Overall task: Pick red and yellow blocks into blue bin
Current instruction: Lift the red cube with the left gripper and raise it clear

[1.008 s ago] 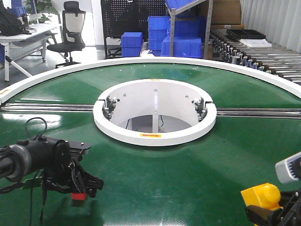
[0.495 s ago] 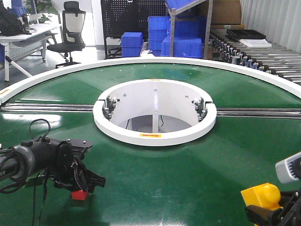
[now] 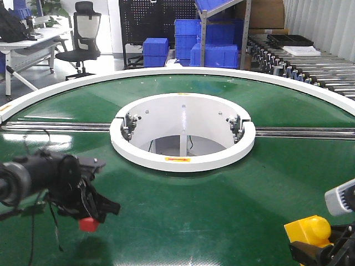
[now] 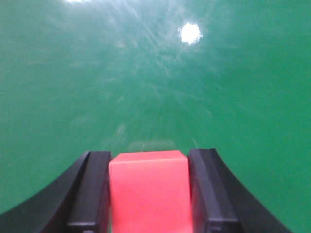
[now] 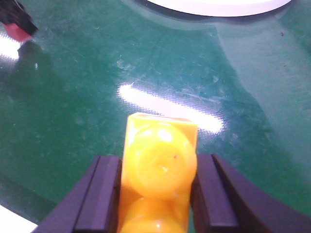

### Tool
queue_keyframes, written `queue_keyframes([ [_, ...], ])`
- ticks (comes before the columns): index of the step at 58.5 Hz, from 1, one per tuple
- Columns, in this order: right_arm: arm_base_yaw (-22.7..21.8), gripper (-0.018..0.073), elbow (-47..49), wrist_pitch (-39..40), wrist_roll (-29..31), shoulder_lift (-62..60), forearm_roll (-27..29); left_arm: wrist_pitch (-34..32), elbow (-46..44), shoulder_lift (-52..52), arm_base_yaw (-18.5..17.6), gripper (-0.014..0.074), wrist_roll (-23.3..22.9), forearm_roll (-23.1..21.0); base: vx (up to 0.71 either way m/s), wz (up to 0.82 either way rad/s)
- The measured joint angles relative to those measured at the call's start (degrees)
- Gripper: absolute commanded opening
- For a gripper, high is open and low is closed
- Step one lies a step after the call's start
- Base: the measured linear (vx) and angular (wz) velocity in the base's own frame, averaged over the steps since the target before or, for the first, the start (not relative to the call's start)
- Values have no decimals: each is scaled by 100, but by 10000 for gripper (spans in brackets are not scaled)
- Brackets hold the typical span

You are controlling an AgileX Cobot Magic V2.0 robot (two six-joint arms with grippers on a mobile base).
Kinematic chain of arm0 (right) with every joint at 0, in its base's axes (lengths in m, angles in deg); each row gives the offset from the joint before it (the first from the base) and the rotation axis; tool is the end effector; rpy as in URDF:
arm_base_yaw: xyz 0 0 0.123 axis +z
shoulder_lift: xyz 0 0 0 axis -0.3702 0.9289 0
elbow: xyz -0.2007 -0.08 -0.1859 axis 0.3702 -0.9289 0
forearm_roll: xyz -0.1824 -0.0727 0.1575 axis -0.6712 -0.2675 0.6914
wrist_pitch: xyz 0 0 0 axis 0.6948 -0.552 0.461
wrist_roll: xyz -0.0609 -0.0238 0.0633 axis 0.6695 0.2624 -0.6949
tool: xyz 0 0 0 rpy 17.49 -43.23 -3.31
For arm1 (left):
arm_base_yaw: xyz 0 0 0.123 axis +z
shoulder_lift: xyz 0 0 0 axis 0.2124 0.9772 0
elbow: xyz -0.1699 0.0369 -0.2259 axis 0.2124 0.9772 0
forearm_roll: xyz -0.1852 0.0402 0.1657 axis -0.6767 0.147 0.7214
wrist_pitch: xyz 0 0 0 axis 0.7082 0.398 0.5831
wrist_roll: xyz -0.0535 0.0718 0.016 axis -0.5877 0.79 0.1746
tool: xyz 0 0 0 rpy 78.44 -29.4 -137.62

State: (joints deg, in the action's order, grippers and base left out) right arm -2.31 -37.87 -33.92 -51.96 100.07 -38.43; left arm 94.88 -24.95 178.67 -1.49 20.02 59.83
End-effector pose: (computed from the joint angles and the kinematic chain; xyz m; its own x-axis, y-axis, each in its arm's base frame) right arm 0.1691 0.0607 0.3293 -0.5243 -0.2707 -0.8073 -0.3854 0.9209 -0.0585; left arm 0.4386 -0.1046 0.2061 -0.8842 0.1804 -0.4309 0.1942 0.9809 0.0123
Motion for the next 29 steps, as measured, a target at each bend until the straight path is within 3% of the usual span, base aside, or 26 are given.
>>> queue_keyframes([
  [16,0,255,0,0,0,0,0,634,85,-1672,-6,240,217,-35,0,0],
  [29,0,255,0,0,0,0,0,491,1235,-3377,-6,240,266,-247,0,0],
])
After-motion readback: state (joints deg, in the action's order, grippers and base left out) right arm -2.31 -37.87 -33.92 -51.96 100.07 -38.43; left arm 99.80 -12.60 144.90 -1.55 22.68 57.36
